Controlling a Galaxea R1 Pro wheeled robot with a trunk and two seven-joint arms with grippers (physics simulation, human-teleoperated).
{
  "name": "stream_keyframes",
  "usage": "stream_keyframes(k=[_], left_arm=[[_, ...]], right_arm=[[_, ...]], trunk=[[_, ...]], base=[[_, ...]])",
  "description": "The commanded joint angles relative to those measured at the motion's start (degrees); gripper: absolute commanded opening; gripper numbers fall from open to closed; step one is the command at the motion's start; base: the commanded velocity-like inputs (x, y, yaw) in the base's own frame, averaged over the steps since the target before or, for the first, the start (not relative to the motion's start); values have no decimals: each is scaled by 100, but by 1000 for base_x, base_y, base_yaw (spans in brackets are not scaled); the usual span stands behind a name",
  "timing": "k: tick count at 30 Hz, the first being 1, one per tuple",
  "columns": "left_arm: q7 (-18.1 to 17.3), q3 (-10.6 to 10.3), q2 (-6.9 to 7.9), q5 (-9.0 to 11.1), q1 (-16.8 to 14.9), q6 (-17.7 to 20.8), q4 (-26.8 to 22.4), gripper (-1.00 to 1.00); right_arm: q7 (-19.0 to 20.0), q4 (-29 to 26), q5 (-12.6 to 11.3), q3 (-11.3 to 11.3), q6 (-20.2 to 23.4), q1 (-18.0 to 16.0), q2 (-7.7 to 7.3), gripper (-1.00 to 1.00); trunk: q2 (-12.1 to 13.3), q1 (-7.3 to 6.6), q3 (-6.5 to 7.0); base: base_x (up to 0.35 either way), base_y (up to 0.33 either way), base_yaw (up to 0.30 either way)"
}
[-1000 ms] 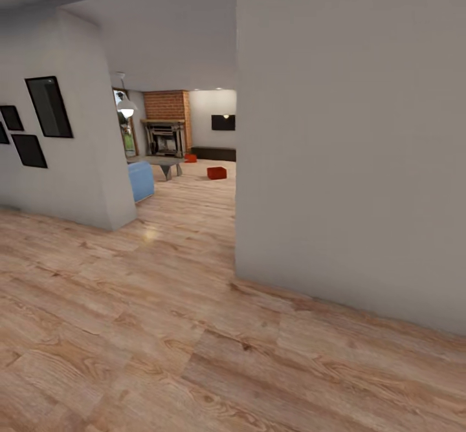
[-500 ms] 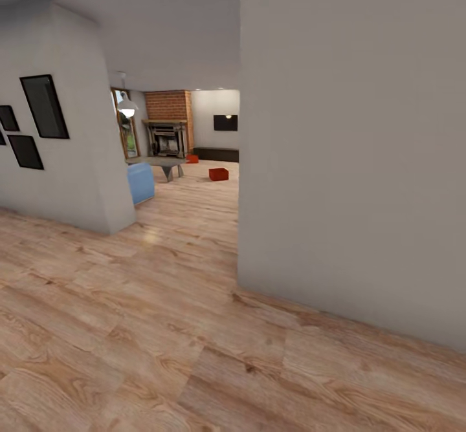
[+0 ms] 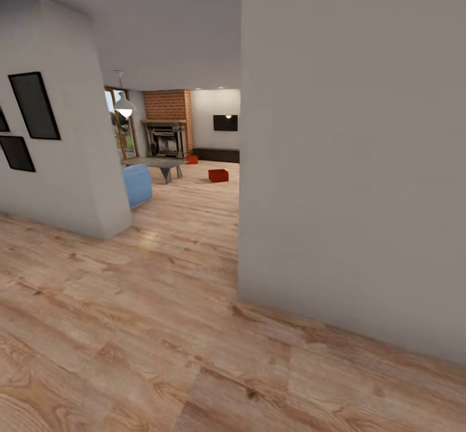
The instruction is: Move the two storage containers from the living room to the garage. In the garage, place one container on the floor and stack the other container on top of it (either order is fine).
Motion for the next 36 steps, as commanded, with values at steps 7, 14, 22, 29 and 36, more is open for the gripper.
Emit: stream_keyframes(k=[7,14,22,29,36], left_arm=[[-1,0,0,34,1,-9,-5,100],[-1,0,0,34,1,-9,-5,100],[-1,0,0,34,1,-9,-5,100],[-1,0,0,34,1,-9,-5,100],[-1,0,0,34,1,-9,-5,100]], right_arm=[[25,11,-65,27,-56,-6,2,100],[25,15,-90,12,-67,-6,2,100],[25,14,-100,-3,-67,-6,2,100],[25,11,-106,-12,-72,-6,-4,100],[25,11,-109,-13,-72,-6,-7,100]], trunk=[[-2,3,-5],[-2,3,-5],[-2,3,-5],[-2,3,-5],[-2,3,-5]], base=[[323,0,81],[323,0,263],[323,0,273],[323,0,273],[323,0,273]])
